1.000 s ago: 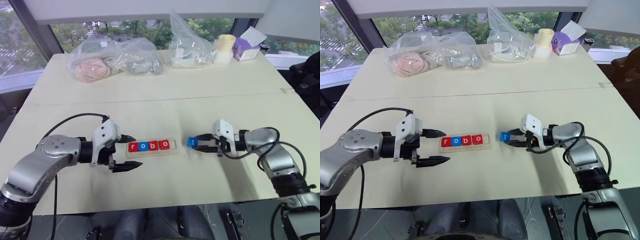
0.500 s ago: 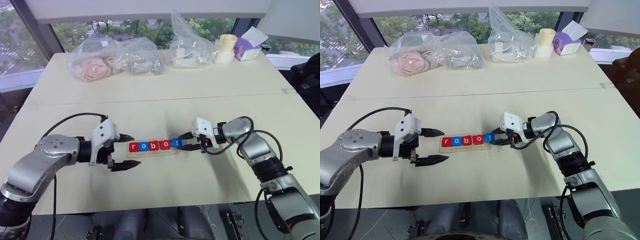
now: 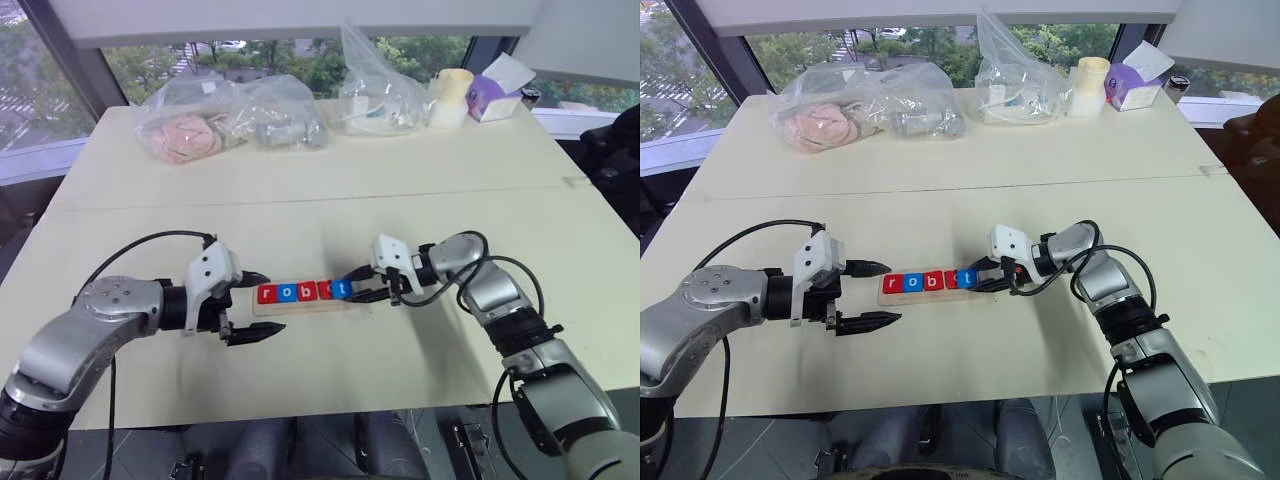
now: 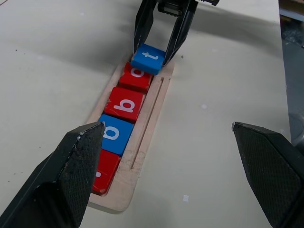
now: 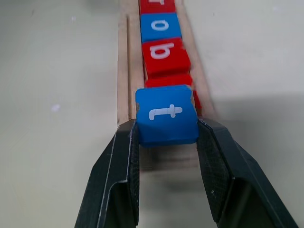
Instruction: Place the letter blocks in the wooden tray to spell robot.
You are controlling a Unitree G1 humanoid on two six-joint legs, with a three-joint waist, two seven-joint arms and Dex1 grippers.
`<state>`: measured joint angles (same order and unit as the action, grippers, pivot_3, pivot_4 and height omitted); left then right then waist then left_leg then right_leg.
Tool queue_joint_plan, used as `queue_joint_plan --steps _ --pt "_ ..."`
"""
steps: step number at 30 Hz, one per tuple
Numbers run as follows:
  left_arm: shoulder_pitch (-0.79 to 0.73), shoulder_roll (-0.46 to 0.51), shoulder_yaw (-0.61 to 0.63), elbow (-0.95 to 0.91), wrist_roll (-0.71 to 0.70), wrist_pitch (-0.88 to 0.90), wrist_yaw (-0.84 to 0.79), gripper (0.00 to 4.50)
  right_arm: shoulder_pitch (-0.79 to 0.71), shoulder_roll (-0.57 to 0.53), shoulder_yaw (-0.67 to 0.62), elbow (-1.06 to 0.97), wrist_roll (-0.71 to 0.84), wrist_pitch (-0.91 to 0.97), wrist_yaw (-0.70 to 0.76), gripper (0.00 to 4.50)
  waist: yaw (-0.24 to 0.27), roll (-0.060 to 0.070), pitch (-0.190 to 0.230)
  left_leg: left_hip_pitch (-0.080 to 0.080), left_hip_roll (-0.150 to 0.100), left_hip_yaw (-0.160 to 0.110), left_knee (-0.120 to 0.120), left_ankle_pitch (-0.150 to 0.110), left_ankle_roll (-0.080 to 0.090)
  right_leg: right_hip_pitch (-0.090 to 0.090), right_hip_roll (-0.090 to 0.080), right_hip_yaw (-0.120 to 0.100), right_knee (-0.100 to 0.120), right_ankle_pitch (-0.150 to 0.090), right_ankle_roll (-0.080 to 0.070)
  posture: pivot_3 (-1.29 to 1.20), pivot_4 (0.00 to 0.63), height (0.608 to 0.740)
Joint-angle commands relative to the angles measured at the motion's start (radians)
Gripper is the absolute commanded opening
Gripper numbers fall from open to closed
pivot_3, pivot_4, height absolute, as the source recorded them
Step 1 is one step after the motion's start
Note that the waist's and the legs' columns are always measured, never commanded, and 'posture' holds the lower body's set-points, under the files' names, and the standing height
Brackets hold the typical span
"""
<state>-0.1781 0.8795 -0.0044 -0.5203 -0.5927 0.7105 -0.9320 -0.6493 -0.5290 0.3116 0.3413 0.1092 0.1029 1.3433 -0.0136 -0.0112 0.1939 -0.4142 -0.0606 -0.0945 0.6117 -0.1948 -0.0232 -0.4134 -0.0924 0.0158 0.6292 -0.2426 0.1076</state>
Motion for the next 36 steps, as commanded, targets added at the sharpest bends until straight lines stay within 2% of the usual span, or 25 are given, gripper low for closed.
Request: queue_joint_plan --steps 1,8,13,23,36 --pt "-0.011 -0.005 0.025 -0.022 -0.007 -0.006 0.009 4.5 -0.017 0.005 -0.002 -0.005 -0.005 0.004 -0.001 1.12 0.0 0.0 0.0 0.0 0.0 0.0 0.0 0.0 0.0 0.0 0.0 0.0 0.0 0.0 0.0 0.0 0.15 0.74" --pt "-0.009 -0.007 0.029 -0.005 -0.003 -0.016 0.007 4.5 -0.005 -0.045 -0.044 -0.087 0.034 0.076 0.027 1.12 0.0 0.0 0.0 0.0 0.0 0.0 0.0 0.0 0.0 0.0 0.0 0.0 0.0 0.0 0.0 0.0 0.15 0.74" --pt "-0.019 -0.017 0.01 0.006 0.007 -0.027 0.004 4.5 -0.004 -0.082 -0.01 -0.126 0.012 0.138 0.043 1.12 0.0 0.0 0.0 0.0 0.0 0.0 0.0 0.0 0.0 0.0 0.0 0.0 0.0 0.0 0.0 0.0 0.15 0.74" --pt "-0.022 -0.035 -0.002 0.004 0.018 -0.032 0.013 4.5 -0.054 -0.079 0.04 -0.054 -0.066 0.112 0.028 1.12 0.0 0.0 0.0 0.0 0.0 0.001 0.0 0.0 0.0 0.0 0.0 0.001 0.0 0.0 0.0 0.0 0.15 0.74" --pt "-0.012 -0.041 -0.014 0.002 0.038 -0.042 0.028 4.5 -0.082 -0.026 0.053 -0.012 -0.091 0.086 0.024 1.12 -0.002 0.0 0.0 0.001 0.0 0.002 0.0 0.0 0.0 0.0 0.0 0.001 0.0 0.0 0.0 0.0 0.15 0.74"
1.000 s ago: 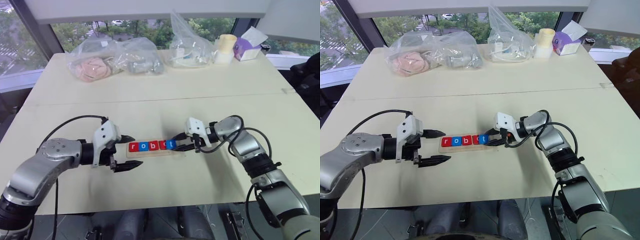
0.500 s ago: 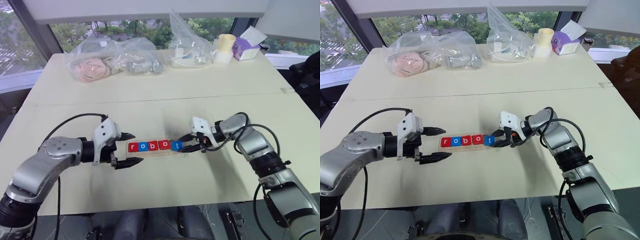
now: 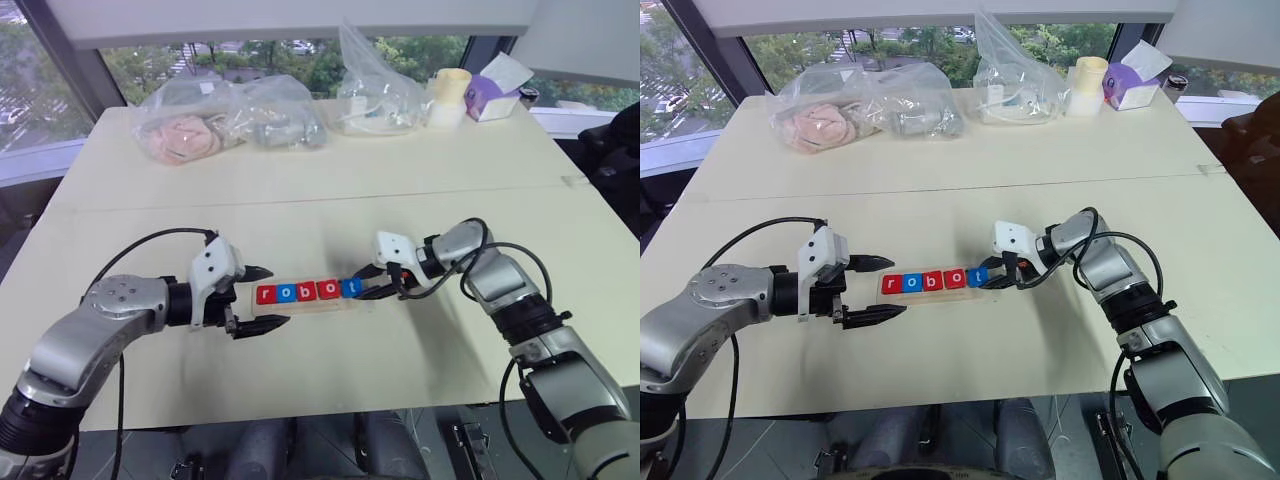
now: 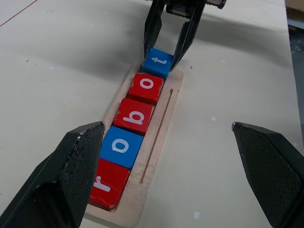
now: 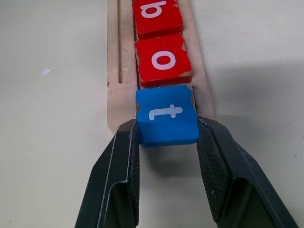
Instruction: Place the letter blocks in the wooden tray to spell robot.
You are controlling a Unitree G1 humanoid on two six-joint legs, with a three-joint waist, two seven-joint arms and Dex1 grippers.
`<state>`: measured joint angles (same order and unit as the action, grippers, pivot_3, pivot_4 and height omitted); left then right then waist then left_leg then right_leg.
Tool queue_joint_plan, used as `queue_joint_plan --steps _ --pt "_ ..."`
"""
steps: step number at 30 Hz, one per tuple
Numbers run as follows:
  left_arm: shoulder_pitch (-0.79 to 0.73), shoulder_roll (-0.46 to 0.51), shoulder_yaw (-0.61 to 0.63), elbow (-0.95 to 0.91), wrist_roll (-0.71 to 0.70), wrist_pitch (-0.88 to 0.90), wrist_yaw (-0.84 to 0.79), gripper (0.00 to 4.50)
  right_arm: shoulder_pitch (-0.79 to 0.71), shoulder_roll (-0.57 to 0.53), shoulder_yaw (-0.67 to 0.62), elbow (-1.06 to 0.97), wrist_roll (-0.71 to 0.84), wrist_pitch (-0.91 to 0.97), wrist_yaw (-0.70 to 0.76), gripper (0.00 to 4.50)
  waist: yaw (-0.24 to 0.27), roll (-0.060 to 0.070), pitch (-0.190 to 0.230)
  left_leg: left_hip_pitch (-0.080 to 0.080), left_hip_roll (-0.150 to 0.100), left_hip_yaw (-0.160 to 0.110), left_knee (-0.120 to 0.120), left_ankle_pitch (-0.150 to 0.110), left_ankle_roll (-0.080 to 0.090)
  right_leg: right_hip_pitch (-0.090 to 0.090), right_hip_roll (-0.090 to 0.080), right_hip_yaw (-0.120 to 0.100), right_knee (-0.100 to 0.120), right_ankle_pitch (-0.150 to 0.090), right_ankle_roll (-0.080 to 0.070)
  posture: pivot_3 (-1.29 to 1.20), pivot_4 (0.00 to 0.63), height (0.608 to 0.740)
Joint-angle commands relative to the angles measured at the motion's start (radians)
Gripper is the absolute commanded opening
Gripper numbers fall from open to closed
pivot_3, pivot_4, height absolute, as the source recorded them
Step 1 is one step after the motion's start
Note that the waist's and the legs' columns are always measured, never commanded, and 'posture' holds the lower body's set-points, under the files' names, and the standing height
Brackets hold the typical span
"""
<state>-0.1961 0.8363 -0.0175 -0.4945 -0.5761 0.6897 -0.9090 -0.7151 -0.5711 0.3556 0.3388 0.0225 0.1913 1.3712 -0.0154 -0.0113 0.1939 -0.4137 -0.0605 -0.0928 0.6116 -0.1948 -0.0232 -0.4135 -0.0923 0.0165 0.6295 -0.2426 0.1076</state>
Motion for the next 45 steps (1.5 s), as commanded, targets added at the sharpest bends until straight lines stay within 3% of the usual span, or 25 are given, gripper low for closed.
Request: queue_joint_plan --steps 1,21,22,27,38,41,45 --pt "0.009 0.006 -0.005 -0.022 0.03 -0.027 0.003 4.5 -0.014 0.022 0.01 -0.015 -0.004 -0.001 -0.006 1.12 0.0 0.0 0.0 0.0 0.0 0.0 0.0 0.0 0.0 0.0 0.0 0.0 0.0 0.0 0.0 0.0 0.15 0.74" --pt "0.002 -0.031 -0.013 -0.01 0.052 -0.031 -0.002 4.5 0.007 0.063 0.023 -0.078 -0.004 0.066 -0.059 1.12 -0.002 0.0 0.0 0.001 0.001 0.0 0.0 0.0 0.0 0.0 0.001 0.001 0.0 0.0 0.0 0.0 0.15 0.74" --pt "0.002 -0.031 -0.012 -0.009 0.053 -0.032 -0.003 4.5 0.007 0.062 0.021 -0.08 -0.002 0.069 -0.058 2.25 -0.002 0.0 0.0 0.001 0.001 0.0 0.0 0.0 0.0 0.0 0.001 0.001 0.0 0.0 0.0 0.0 0.15 0.74" --pt "0.001 -0.034 -0.01 -0.005 0.059 -0.032 -0.005 4.5 -0.012 0.067 -0.015 -0.087 0.009 0.063 -0.099 4.48 0.0 0.0 0.0 0.001 0.001 0.0 0.0 0.0 0.0 0.0 0.001 0.001 0.0 0.0 0.0 0.0 0.15 0.74" --pt "0.004 -0.02 0.023 0.005 0.053 -0.026 -0.013 4.5 0.048 0.035 -0.144 -0.279 0.125 0.226 -0.182 4.48 0.002 0.0 0.0 0.001 0.001 0.0 0.0 0.0 0.0 0.0 0.0 0.001 0.0 0.0 0.0 0.0 0.15 0.74" --pt "0.014 -0.024 0.075 -0.001 -0.001 0.014 -0.006 4.5 0.095 0.059 -0.232 -0.319 0.188 0.3 -0.269 4.48 0.002 0.0 0.0 0.001 0.001 0.0 0.0 0.0 0.0 0.0 0.0 0.001 0.0 0.0 0.0 0.0 0.15 0.74" --pt "0.094 -0.009 0.197 -0.038 -0.097 0.07 -0.003 4.5 0.222 0.012 -0.374 -0.516 0.347 0.503 -0.309 4.48 0.004 0.0 0.0 -0.001 0.001 0.0 -0.001 0.0 0.0 -0.001 -0.001 0.002 0.0 0.0 0.0 0.0 0.15 0.74"
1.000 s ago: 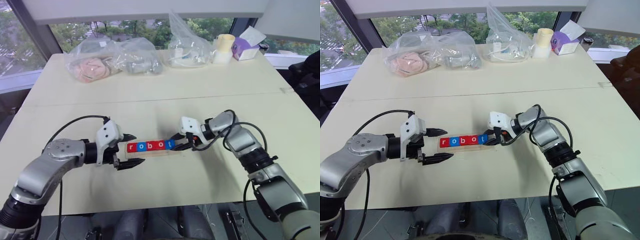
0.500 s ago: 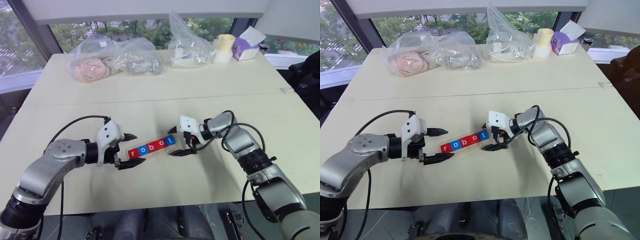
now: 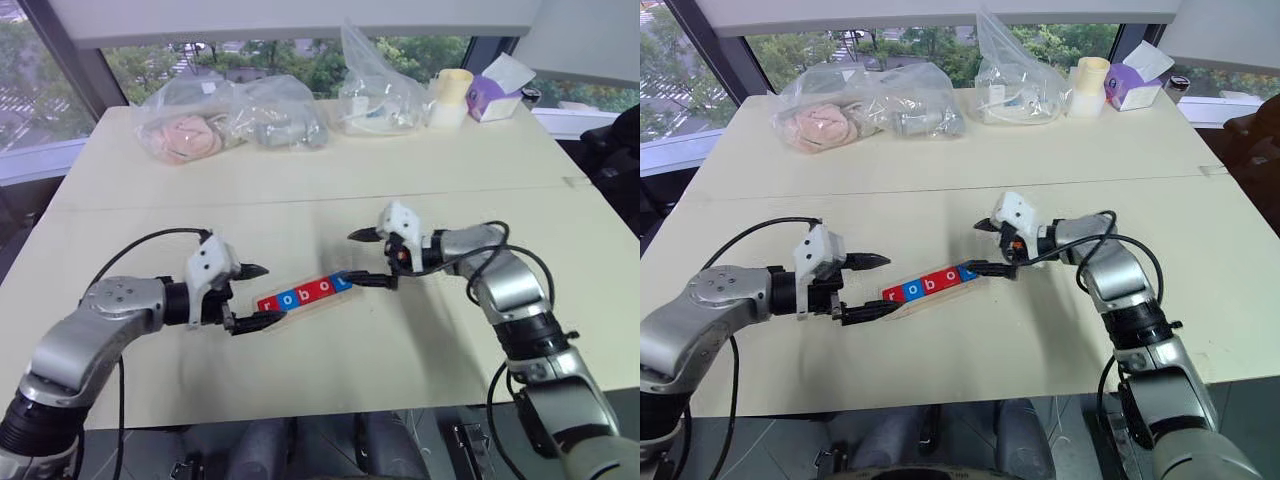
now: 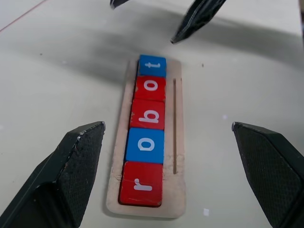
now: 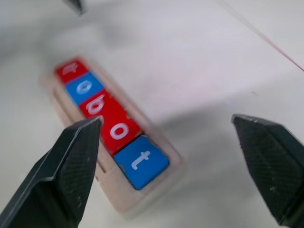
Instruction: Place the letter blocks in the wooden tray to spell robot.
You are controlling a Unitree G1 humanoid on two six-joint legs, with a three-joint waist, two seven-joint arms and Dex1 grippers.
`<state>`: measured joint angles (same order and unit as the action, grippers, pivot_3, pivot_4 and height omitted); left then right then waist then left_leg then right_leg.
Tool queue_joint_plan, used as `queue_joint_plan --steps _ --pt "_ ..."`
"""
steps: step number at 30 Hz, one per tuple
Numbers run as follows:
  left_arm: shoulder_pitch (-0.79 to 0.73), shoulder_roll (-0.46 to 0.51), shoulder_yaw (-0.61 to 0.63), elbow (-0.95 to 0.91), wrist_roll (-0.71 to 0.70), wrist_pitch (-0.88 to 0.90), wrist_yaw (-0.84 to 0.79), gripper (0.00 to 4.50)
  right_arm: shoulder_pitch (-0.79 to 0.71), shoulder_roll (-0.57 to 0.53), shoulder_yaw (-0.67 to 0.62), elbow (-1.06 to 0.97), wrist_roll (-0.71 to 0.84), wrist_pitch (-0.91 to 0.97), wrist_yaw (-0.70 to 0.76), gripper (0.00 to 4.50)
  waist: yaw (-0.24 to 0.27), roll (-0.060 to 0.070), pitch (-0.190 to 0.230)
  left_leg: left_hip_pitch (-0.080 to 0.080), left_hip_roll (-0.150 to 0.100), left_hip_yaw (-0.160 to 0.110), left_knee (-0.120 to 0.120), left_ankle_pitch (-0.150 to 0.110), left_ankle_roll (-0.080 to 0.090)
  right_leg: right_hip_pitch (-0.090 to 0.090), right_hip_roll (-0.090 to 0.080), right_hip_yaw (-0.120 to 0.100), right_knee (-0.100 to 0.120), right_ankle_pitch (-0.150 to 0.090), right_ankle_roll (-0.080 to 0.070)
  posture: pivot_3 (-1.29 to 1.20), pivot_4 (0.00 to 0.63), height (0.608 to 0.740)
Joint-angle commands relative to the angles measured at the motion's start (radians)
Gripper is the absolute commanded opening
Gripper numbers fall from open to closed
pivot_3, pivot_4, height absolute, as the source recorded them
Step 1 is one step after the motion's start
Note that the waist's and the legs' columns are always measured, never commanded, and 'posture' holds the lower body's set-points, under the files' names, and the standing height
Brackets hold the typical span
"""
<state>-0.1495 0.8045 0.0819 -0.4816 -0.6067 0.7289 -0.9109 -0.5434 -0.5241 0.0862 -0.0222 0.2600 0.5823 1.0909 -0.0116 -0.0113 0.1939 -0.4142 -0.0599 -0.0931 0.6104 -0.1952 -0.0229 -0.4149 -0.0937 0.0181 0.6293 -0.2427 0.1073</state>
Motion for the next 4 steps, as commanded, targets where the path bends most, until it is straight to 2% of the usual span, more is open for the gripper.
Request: queue_joint_plan --steps 1,4 --pt "0.087 0.032 0.135 -0.061 -0.073 0.04 0.003 4.5 0.099 -0.06 -0.141 -0.22 0.139 0.155 -0.042 4.48 0.0 0.0 0.0 -0.002 0.0 0.0 0.0 0.0 0.0 -0.001 0.0 0.0 0.0 0.0 0.0 0.0 0.15 0.74" --pt "0.209 0.038 0.238 -0.079 -0.074 0.03 0.011 4.5 0.224 -0.1 -0.231 -0.382 0.209 0.258 -0.108 4.48 0.0 0.0 0.0 -0.007 0.0 0.001 0.0 0.0 0.0 -0.007 -0.002 0.0 0.0 0.0 0.0 0.0 0.15 0.74"
